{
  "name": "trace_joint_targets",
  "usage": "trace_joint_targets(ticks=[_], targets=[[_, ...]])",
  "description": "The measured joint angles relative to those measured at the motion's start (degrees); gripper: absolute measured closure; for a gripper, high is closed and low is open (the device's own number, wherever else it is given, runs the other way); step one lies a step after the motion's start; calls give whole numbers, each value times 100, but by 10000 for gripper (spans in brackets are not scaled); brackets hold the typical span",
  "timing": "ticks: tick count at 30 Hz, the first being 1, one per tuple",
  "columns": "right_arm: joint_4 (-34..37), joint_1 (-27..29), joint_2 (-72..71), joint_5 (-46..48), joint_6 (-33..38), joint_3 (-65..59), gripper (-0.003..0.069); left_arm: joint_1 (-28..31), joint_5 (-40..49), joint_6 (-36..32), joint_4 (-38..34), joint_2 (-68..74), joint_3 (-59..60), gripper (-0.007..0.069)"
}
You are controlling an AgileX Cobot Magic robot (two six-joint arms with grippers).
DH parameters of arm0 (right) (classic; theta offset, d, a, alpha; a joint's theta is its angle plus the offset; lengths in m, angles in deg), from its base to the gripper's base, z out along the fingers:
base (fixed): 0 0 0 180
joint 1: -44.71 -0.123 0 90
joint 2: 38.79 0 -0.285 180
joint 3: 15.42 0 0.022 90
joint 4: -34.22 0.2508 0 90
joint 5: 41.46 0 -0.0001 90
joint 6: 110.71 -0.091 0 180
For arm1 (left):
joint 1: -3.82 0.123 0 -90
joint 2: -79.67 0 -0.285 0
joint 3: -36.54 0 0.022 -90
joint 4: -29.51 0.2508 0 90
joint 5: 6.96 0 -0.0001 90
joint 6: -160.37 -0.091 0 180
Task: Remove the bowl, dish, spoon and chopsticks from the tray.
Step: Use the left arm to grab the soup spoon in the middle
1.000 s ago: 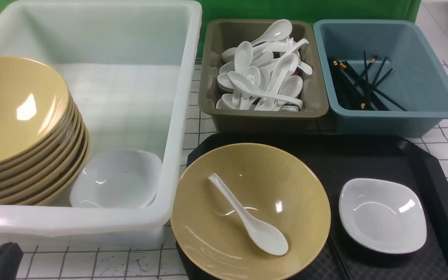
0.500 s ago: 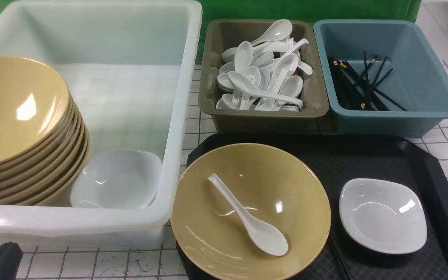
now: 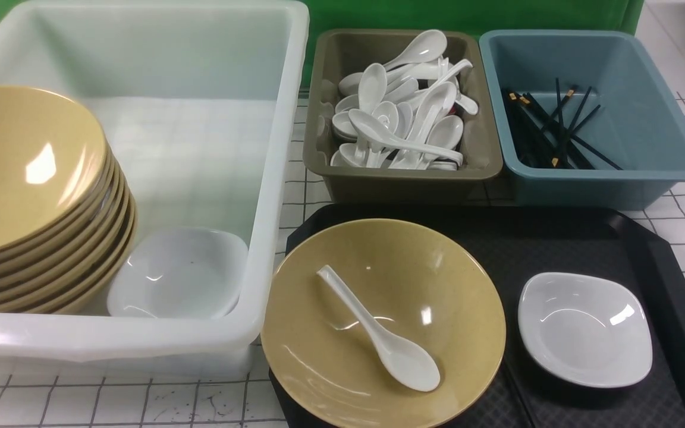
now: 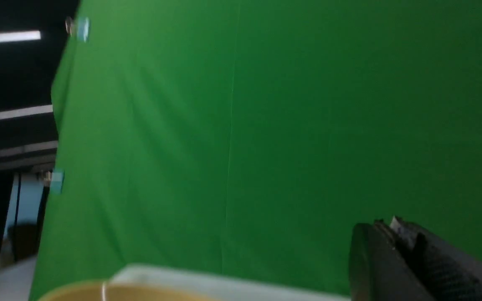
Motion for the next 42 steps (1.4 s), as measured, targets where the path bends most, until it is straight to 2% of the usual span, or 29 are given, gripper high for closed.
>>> trace_joint_targets(ticks=[2, 6, 9, 10, 13, 17, 21, 23, 26, 27, 29, 32, 33, 35, 37, 39, 42], targets=[[0, 0, 0, -441, -509, 0, 566, 0, -628, 6, -32, 0, 0, 631], [0, 0, 0, -727, -950, 0, 562, 0, -1471, 85, -162, -4, 0, 631], [0, 0, 0, -686, -1052, 0, 562, 0, -1270, 89, -559, -4, -115, 631], [0, 0, 0, -446, -1052, 77, 562, 0, -740, 15, -864, 17, -427, 631], [0, 0, 210, 366, -936, 564, 579, 0, 424, -483, -1190, 343, -1358, 631], [0, 0, 986, 1461, -310, 1485, 617, 0, 1595, -1207, -1262, 1358, -2769, 631], [0, 0, 1684, 2541, 0, 2120, 617, 0, 2416, -1341, -1295, 2189, -3651, 631], [-2, 0, 2097, 3273, 38, 2482, 617, 0, 3099, -1341, -1340, 2682, -4132, 631], [-2, 0, 2809, 4685, 213, 3090, 617, 0, 4651, -1341, -1661, 3648, -4840, 631], [-2, 0, 3089, 5260, 366, 3249, 617, 0, 5444, -1384, -1862, 4056, -5098, 631], [42, 0, 3429, 5903, 627, 3426, 617, 0, 6254, -1528, -2197, 4603, -5287, 631], [339, 0, 3858, 6645, 1123, 3512, 617, -51, 7356, -2143, -2907, 5555, -5562, 631], [729, 0, 4007, 6819, 1413, 3480, 617, -185, 7701, -2443, -3271, 6009, -5674, 631], [944, 0, 4031, 6825, 1577, 3449, 617, -309, 7916, -2642, -3412, 6309, -5740, 631], [1564, 0, 4061, 6762, 2089, 3323, 617, -917, 8123, -2861, -3534, 6958, -5981, 631], [1973, 0, 4061, 6685, 2515, 3197, 617, -1528, 8118, -2769, -3275, 7420, -6279, 631], [2356, 0, 4061, 6455, 2875, 2976, 615, -2659, 8073, -1977, -2142, 8287, -6852, 630]])
